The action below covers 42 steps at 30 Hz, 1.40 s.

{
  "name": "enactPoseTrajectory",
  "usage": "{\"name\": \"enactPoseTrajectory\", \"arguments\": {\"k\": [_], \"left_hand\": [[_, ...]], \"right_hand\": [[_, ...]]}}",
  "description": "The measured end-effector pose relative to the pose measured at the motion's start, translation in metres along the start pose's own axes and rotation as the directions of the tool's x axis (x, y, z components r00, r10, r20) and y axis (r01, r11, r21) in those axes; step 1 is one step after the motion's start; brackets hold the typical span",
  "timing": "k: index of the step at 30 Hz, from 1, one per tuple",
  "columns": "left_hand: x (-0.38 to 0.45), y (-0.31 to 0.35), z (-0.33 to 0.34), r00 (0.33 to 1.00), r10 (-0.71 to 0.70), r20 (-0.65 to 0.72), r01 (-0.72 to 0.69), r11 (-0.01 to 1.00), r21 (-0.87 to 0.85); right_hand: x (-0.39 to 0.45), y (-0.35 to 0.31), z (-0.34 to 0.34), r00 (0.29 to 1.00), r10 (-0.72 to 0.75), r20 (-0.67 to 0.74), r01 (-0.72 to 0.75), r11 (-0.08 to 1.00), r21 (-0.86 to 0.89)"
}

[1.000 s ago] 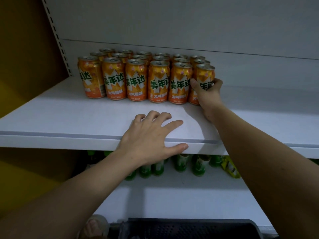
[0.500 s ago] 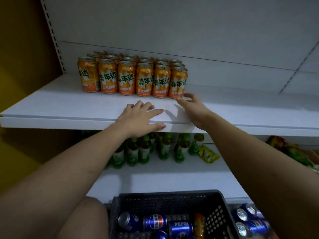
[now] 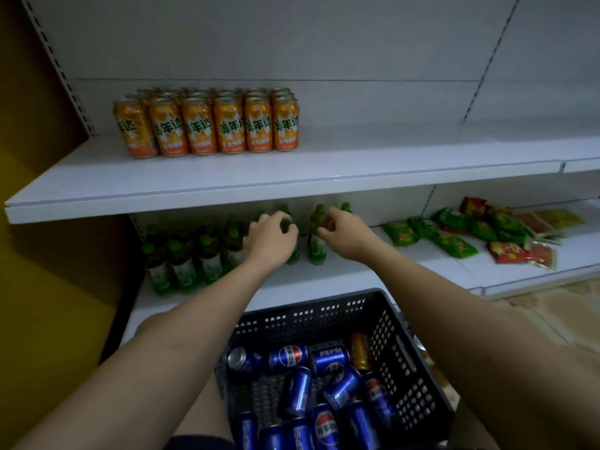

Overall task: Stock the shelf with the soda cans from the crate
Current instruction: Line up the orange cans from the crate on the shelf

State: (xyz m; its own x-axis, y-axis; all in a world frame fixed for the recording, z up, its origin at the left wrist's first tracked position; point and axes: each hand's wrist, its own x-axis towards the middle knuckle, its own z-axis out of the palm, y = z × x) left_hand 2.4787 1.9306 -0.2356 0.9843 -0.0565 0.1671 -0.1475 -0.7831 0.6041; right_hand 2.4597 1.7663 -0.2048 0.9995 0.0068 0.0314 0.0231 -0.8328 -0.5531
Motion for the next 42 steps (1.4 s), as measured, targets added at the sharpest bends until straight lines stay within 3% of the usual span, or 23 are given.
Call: {"name": "enactPoseTrajectory", "arguments": {"k": [6,15,20,26,29,35,42], "left_hand": [[-0.028,-0.024,0.055,0.958,-0.185,0.219,0.192,0.981,-0.011],[-0.078,-0.066,0.167,0.834,-0.300,0.463,0.329,0.944,0.020],[-0.090,-0.085,0.221,0.774,-0.354,0.525,0.386,0.921,0.052],[-0.122,-0.108,0.294,0.630,-0.423,0.651,0.471,0.875,0.112],[-0.121,-0.113,0.320,0.625,-0.438,0.646,0.493,0.863,0.107],[-0.086,-0.109,0.366,0.737,-0.359,0.573,0.355,0.927,0.126],[-0.064,-0.108,0.413,0.721,-0.331,0.609,0.273,0.943,0.189]], "right_hand": [[-0.038,0.044,0.053,0.990,0.103,0.096,-0.101,0.995,-0.026],[-0.081,0.128,0.145,0.910,0.297,0.289,-0.325,0.944,0.055],[-0.086,0.175,0.196,0.784,0.447,0.431,-0.496,0.868,0.002],[-0.089,0.231,0.240,0.579,0.613,0.537,-0.697,0.714,-0.064],[-0.083,0.257,0.255,0.527,0.708,0.470,-0.781,0.622,-0.060],[-0.054,0.292,0.279,0.638,0.733,0.237,-0.743,0.666,-0.060],[-0.035,0.323,0.301,0.415,0.828,0.377,-0.907,0.407,0.105]]}}
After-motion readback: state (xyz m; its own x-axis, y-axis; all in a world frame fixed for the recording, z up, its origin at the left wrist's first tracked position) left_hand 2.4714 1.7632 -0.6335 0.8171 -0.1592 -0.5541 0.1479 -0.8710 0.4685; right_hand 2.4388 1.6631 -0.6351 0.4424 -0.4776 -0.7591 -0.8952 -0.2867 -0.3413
